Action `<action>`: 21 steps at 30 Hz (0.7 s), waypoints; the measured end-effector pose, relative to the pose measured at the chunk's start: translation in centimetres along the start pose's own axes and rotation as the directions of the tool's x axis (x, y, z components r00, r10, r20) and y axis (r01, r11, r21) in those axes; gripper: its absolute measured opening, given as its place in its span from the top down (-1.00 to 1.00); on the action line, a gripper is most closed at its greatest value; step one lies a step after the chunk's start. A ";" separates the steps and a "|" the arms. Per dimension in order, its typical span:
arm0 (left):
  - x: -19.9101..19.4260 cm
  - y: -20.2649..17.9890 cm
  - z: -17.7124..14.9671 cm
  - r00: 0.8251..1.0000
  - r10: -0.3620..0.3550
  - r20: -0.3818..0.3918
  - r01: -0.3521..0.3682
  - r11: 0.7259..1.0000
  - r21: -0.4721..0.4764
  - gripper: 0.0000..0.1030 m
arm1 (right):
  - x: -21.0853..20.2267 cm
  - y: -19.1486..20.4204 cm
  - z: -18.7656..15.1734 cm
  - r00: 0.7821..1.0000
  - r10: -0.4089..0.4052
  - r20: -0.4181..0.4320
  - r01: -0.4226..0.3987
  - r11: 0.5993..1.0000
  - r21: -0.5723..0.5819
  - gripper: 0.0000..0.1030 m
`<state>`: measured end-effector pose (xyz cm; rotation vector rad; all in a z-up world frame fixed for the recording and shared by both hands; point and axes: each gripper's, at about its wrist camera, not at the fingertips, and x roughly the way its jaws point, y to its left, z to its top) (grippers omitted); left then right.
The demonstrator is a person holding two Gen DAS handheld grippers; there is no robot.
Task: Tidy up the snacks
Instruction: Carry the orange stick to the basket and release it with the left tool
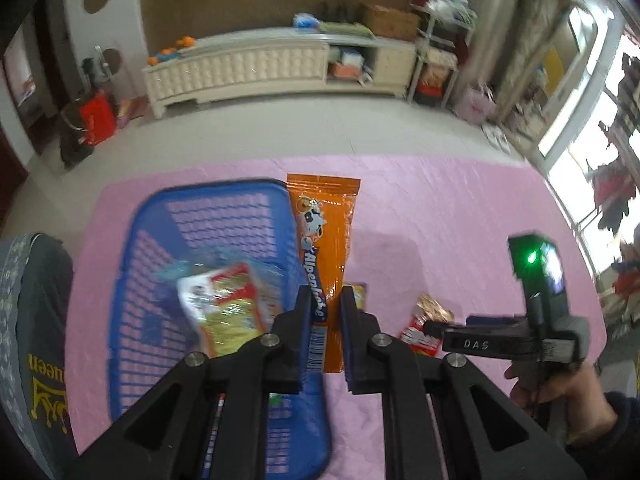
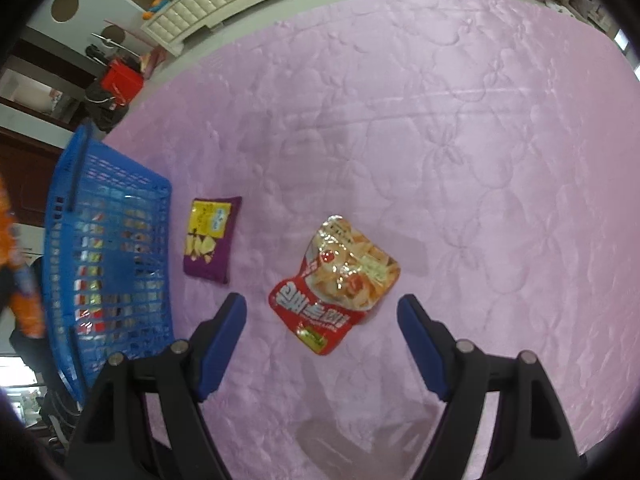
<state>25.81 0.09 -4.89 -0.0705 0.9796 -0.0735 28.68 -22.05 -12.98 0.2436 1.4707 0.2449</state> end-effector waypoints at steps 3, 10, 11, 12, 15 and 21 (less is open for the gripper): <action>-0.1 2.5 -0.2 1.000 0.016 -0.003 -0.016 1.000 -0.025 0.77 | 1.5 0.4 0.3 0.999 -0.046 -0.016 0.046 0.999 0.013 -0.58; 1.7 7.0 -1.0 0.998 0.005 -0.063 -0.012 0.993 -0.118 0.77 | 3.8 0.9 1.1 0.998 -0.059 -0.025 0.061 0.996 0.071 -0.58; 1.9 7.4 -1.2 0.998 0.003 -0.068 -0.011 0.992 -0.123 0.77 | 4.0 1.1 1.2 0.997 -0.072 -0.023 0.074 0.995 0.067 -0.59; 2.1 7.6 -1.5 0.997 0.001 -0.076 -0.011 0.992 -0.124 0.77 | 4.1 1.3 1.4 0.996 -0.084 -0.019 0.085 0.994 0.064 -0.59; 2.9 8.2 -2.0 0.996 -0.005 -0.090 -0.007 0.991 -0.132 0.77 | 4.4 2.1 1.9 0.991 -0.134 -0.010 0.134 0.990 0.048 -0.59; 2.0 8.9 -3.2 0.997 0.010 -0.081 -0.022 0.990 -0.140 0.76 | 5.3 5.1 1.2 0.960 -0.278 0.033 0.279 0.956 -0.087 -0.36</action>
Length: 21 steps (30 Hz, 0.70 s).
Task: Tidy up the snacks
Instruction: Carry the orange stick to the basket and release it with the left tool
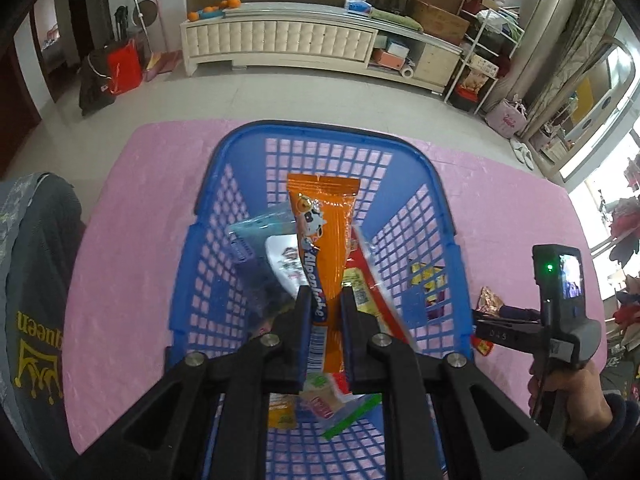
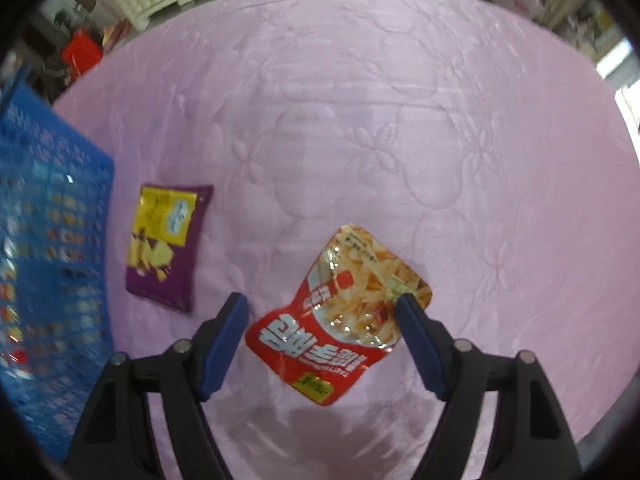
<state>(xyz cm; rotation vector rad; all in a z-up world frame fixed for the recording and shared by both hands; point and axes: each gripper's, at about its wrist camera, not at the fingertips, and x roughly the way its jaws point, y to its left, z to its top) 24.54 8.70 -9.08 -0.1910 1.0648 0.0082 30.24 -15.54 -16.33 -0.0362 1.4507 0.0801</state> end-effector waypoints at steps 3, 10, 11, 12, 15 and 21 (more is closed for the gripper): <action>-0.5 0.5 -0.6 1.000 -0.009 -0.004 0.009 1.000 -0.004 0.77 | -0.2 0.5 -0.2 1.000 -0.001 0.014 0.001 1.000 -0.023 0.09; -0.5 2.1 -2.2 0.999 0.011 -0.031 -0.012 1.000 -0.023 0.76 | -0.6 1.0 -0.2 0.999 0.033 0.031 -0.031 0.997 -0.074 0.67; -0.3 2.3 -2.4 0.999 0.013 -0.037 -0.014 1.000 -0.023 0.76 | -0.6 1.2 -0.2 0.998 0.042 0.036 -0.039 0.996 -0.074 0.97; 0.0 2.4 -2.8 0.999 0.023 -0.047 -0.024 0.999 -0.025 0.76 | -0.7 1.7 -0.5 0.998 0.055 0.036 -0.052 0.996 -0.073 0.97; 0.5 2.8 -3.3 0.998 0.023 -0.066 -0.025 0.999 -0.029 0.76 | -0.7 1.8 -1.1 0.996 0.082 0.036 -0.079 0.993 -0.083 0.97; -0.1 2.6 -3.8 0.997 0.034 -0.062 -0.035 0.999 -0.011 0.29 | -1.5 2.5 -3.6 0.992 0.114 0.047 -0.110 0.991 -0.074 0.97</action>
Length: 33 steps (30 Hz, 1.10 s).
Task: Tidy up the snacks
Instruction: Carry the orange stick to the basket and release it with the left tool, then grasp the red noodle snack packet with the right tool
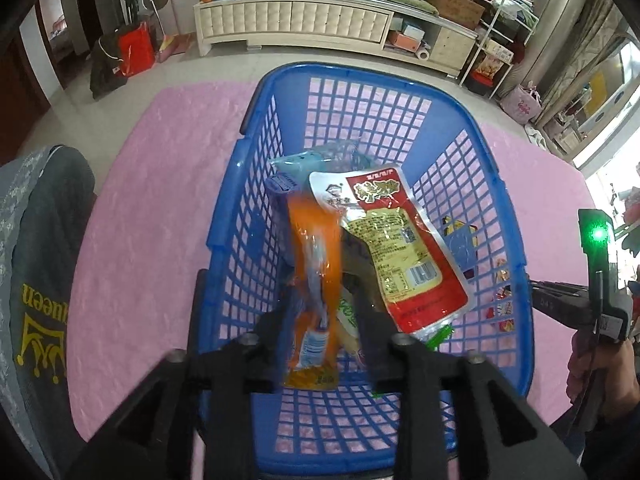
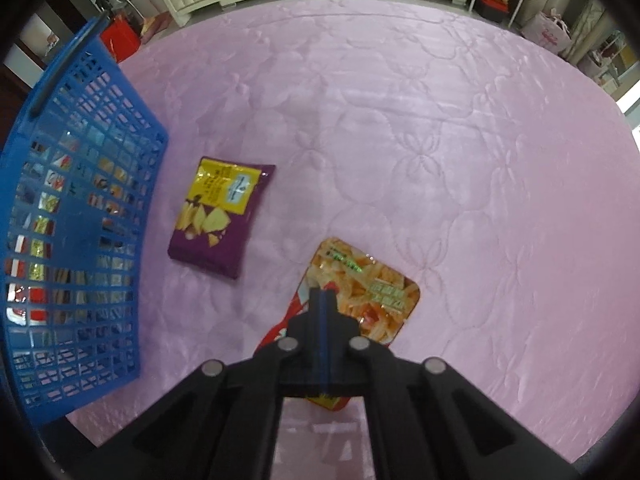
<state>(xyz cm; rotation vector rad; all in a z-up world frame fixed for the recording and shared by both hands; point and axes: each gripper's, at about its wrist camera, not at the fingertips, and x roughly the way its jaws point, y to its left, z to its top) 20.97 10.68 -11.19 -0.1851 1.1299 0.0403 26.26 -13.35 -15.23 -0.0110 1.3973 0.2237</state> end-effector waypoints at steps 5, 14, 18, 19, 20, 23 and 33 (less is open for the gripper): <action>-1.5 -0.2 -0.1 0.999 -0.007 0.032 0.007 1.000 0.005 0.11 | -1.2 -0.5 -0.3 1.000 0.023 0.002 -0.023 0.999 0.029 0.97; -2.1 -0.3 -0.2 0.999 -0.016 0.049 0.015 1.000 0.019 0.01 | -1.0 -1.5 -1.0 0.999 0.000 -0.053 0.007 0.992 0.125 0.41; -1.9 -0.1 -0.3 0.998 -0.020 0.052 0.019 1.000 0.015 -0.06 | -0.8 -2.0 -1.3 0.998 -0.010 -0.056 0.018 0.988 0.151 -0.43; -1.8 0.0 -0.3 0.998 -0.025 0.052 0.024 1.000 0.013 -0.06 | -0.7 -2.4 -1.2 0.998 -0.015 -0.058 0.024 0.988 0.153 -0.47; -1.8 0.1 -0.3 0.998 -0.027 0.052 0.026 1.000 0.011 -0.06 | -0.3 -2.4 -1.3 0.998 -0.012 -0.069 0.023 0.987 0.158 -0.49; -1.5 0.4 -0.3 0.998 -0.035 0.049 0.035 0.999 0.001 -0.06 | 0.2 -2.3 -1.2 0.994 -0.001 -0.107 0.019 0.986 0.168 -0.50; -1.2 0.4 -1.0 0.998 -0.036 0.056 0.034 0.999 0.041 -0.06 | 2.6 1.6 -1.6 0.990 -0.111 -0.087 0.117 0.991 0.066 -0.58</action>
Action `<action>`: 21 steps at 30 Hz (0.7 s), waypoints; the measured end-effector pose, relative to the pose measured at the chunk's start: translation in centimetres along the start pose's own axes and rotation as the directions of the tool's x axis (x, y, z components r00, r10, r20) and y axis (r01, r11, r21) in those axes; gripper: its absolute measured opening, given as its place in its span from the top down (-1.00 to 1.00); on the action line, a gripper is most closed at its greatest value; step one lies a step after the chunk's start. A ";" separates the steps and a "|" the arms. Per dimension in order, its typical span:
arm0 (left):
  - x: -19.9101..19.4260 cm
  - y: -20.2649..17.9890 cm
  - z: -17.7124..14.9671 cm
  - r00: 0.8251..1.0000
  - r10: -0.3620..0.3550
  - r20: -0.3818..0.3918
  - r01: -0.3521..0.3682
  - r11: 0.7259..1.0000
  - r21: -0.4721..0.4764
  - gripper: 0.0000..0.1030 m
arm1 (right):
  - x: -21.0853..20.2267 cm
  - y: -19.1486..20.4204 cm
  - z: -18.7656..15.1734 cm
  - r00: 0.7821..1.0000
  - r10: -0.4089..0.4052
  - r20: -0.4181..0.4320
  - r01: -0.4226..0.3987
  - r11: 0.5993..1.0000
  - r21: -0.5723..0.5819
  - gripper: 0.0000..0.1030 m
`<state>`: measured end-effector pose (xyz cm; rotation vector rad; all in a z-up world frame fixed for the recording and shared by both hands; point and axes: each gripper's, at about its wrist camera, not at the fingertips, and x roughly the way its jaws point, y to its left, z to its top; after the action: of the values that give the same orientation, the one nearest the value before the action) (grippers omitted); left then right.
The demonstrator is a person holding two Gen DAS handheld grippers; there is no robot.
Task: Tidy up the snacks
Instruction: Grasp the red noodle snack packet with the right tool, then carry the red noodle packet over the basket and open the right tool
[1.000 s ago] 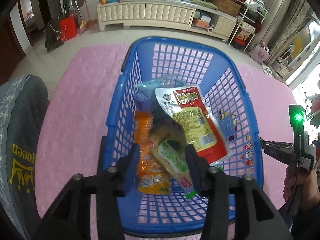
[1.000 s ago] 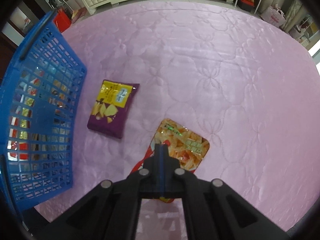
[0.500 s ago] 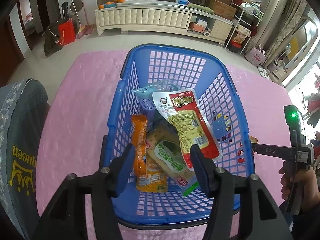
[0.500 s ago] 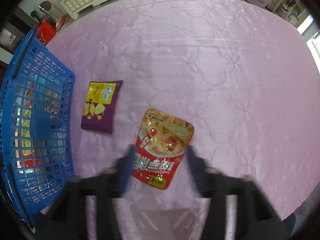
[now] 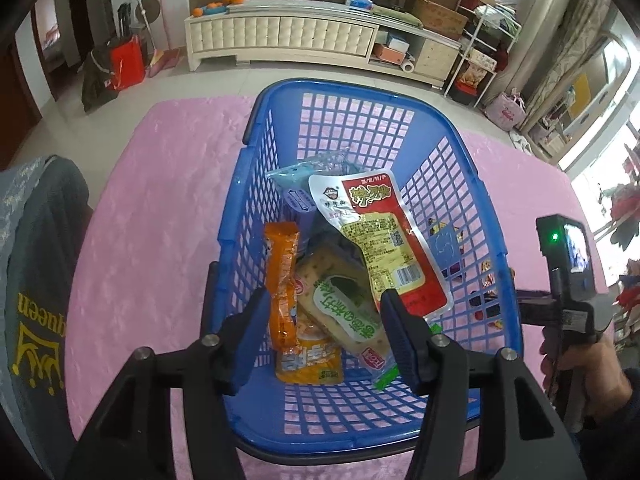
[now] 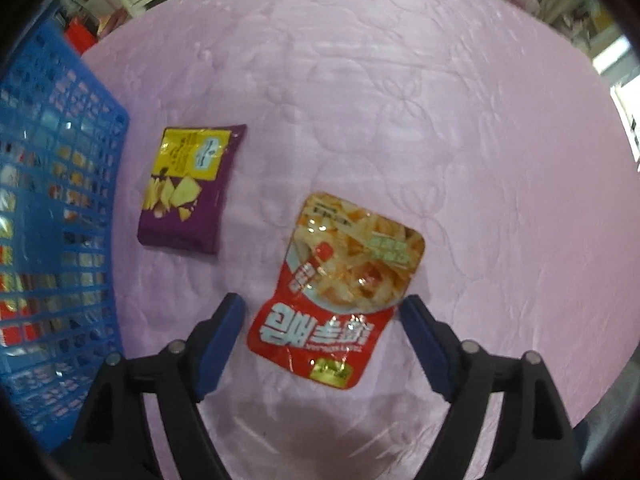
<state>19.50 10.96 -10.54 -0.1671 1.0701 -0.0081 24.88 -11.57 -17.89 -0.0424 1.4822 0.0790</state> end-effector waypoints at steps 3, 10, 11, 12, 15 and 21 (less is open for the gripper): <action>0.2 -0.4 -0.3 1.000 0.023 0.005 -0.024 0.999 0.034 -0.06 | -0.3 2.1 0.7 1.000 0.006 0.011 -0.006 0.999 -0.045 -0.19; 0.5 -0.8 -0.7 1.000 0.021 -0.007 -0.021 0.999 0.036 -0.06 | -0.5 5.4 -0.1 0.999 0.008 0.035 -0.003 0.988 -0.153 0.41; 0.5 -0.9 -0.8 1.000 0.025 -0.007 -0.025 0.999 0.037 -0.06 | -0.4 5.9 -0.3 0.999 -0.002 0.044 0.010 0.985 -0.170 0.43; 0.5 -0.9 -0.9 1.000 0.027 -0.009 -0.026 0.999 0.037 -0.06 | -0.3 6.1 -0.4 0.999 0.001 0.046 0.006 0.985 -0.172 0.43; 0.1 -1.0 -1.0 1.000 0.029 -0.008 -0.029 0.999 0.036 -0.06 | -0.2 5.6 -0.5 0.998 0.047 0.042 -0.040 0.987 -0.158 0.45; -0.9 -1.1 -0.7 0.999 0.047 0.008 -0.047 0.999 0.025 -0.06 | -1.0 2.9 -1.1 0.993 0.111 0.049 -0.104 0.985 -0.135 0.48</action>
<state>18.55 9.91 -9.87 -0.1191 1.0660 0.0215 23.45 -8.75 -16.97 -0.0666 1.4204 0.2642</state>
